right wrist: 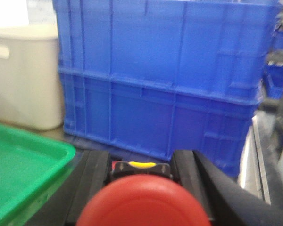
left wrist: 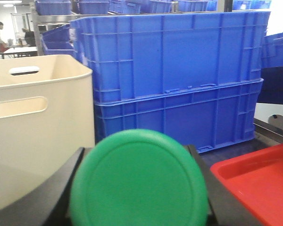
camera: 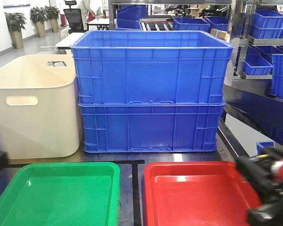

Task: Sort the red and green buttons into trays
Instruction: 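Lower the green button with the left gripper over the green tray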

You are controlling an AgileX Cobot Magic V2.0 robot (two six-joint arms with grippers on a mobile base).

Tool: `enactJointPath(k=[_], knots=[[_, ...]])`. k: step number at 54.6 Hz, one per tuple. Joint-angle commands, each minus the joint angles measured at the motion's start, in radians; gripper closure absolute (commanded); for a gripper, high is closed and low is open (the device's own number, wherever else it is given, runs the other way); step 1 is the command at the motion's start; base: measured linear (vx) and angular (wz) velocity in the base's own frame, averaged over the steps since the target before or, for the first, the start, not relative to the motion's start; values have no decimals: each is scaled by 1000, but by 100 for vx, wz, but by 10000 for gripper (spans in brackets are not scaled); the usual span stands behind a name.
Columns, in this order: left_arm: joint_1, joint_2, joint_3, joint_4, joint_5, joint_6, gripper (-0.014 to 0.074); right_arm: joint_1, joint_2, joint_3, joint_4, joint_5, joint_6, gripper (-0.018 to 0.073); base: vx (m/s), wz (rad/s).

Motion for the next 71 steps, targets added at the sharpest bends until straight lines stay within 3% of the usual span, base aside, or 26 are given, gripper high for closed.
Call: enactJointPath(k=[1,19,30,39,50,59,64,71], knots=[[-4,77,-30,-7,-143,-6,594,2,68,-34,-3,-121,-2,568,0,0],[-4,436,-30,-7,-281,-6,593,2,349,-34,-2,-188,-2,565,0,0],[-4,540,-30,-8,-357,-7,585,1,451,-34,5,-223,-2,549,0,0],[-4,580,-30,-8,-342,-7,536,1,493,-34,58,-228,-2,482,0,0],[-4,596,-30,-8,-339,-7,356,1,513,-34,109,-228,-2,260,0,0],[-4,604,-30,-8,-338,-7,125,1,513,-34,109,-230,-2,52,0,0],[-4,604,-30,-8,-338,-7,17,1,513,-34,109,-230,-2,-8,0,0],[-4,604,-30,-8,-338,-7,-66,1,513,-34,109,-230,-2,-27,0,0]])
